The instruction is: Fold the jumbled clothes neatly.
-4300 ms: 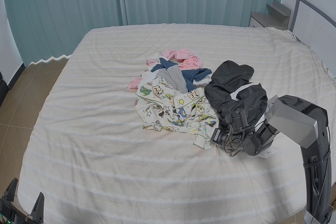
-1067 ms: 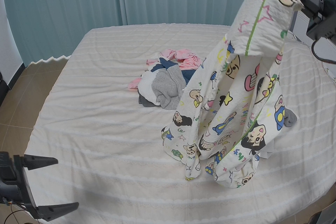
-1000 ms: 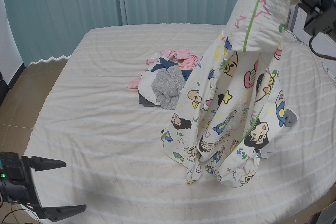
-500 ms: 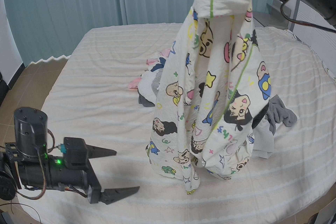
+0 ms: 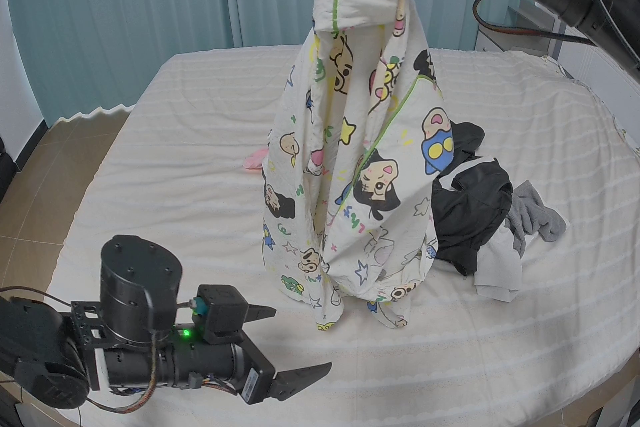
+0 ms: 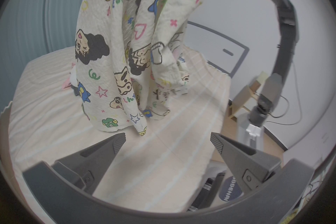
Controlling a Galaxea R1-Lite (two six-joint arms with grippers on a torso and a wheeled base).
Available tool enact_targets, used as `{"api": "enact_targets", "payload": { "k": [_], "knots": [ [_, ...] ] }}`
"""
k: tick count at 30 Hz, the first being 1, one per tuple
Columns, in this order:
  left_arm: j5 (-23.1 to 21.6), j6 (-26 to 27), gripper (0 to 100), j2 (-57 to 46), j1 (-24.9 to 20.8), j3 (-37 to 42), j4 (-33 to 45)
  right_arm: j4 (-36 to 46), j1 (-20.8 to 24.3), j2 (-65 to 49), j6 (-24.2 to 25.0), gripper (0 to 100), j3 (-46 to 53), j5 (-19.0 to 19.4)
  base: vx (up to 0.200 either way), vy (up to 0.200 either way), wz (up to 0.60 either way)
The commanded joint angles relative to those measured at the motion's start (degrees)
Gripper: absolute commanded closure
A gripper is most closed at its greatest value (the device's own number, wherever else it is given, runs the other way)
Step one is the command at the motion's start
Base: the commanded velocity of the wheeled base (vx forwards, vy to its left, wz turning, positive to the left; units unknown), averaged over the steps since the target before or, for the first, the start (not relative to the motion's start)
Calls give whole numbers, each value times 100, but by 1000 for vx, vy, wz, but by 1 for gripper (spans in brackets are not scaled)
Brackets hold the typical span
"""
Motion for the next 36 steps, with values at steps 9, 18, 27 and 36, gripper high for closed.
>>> {"api": "enact_targets", "payload": {
  "k": [9, 18, 27, 36],
  "knots": [
    [2717, -441, 0, 2226, -318, -18, -2141, 5, 1, -231, 181, 100, 106, -43, 0, 0, 0],
    [3016, -503, 0, 2560, -529, -194, -3037, -3, -8, -354, 278, 100, 246, -34, 0, 0, 0],
    [3227, -819, 0, 2674, -757, -387, -3125, -3, -8, -380, 322, 100, 264, -43, 0, 0, 0],
    [3411, -969, 0, 3096, -792, -765, -3547, -3, -25, -407, 348, 100, 405, -43, 0, 0, 0]
  ]
}}
